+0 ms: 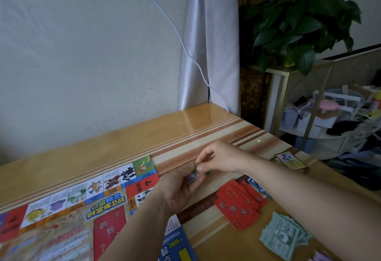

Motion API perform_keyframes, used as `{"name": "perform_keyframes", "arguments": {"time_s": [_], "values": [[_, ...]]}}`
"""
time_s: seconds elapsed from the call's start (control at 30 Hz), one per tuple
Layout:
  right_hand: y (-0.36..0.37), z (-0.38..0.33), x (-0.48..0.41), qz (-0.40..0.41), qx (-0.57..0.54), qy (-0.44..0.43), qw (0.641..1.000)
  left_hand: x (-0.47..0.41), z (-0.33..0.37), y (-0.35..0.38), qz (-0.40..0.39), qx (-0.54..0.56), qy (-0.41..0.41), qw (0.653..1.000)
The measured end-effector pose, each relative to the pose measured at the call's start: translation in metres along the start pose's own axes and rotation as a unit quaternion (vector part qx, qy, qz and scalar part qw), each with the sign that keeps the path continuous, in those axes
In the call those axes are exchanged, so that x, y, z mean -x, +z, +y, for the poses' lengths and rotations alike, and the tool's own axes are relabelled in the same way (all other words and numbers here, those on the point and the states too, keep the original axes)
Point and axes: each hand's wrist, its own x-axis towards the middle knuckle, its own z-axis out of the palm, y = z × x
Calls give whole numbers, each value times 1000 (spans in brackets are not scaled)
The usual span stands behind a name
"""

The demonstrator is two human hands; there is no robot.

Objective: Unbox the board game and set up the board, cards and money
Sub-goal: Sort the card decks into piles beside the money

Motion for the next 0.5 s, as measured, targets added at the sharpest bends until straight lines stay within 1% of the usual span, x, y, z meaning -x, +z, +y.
{"name": "perform_keyframes", "arguments": {"time_s": [0.07, 0.17, 0.2, 0.23, 0.33, 0.4, 0.43, 0.47, 0.5], "values": [[3, 0, -1, 6, -43, 13, 999, 2, 2, -3, 4, 16, -2, 1000], [2, 6, -3, 33, -121, 57, 990, 4, 8, -9, 18, 37, -12, 999], [1, 10, -3, 39, -125, 71, 989, 5, 10, -11, 25, 46, -15, 999], [2, 13, -4, 39, -107, 79, 990, 6, 12, -14, 28, 60, -17, 998], [13, 21, -5, 15, 1, 73, 997, 12, 14, -15, 12, 87, -20, 996], [17, 20, -6, 60, 57, 48, 995, 15, 14, -14, 0, 75, -18, 997], [16, 17, -6, 88, 53, 32, 994, 15, 13, -13, -5, 67, -18, 998], [12, 11, -4, 104, 24, 15, 994, 14, 13, -14, -10, 61, -20, 998], [7, 5, -2, 95, -12, 5, 995, 14, 12, -12, -19, 54, -21, 998]]}}
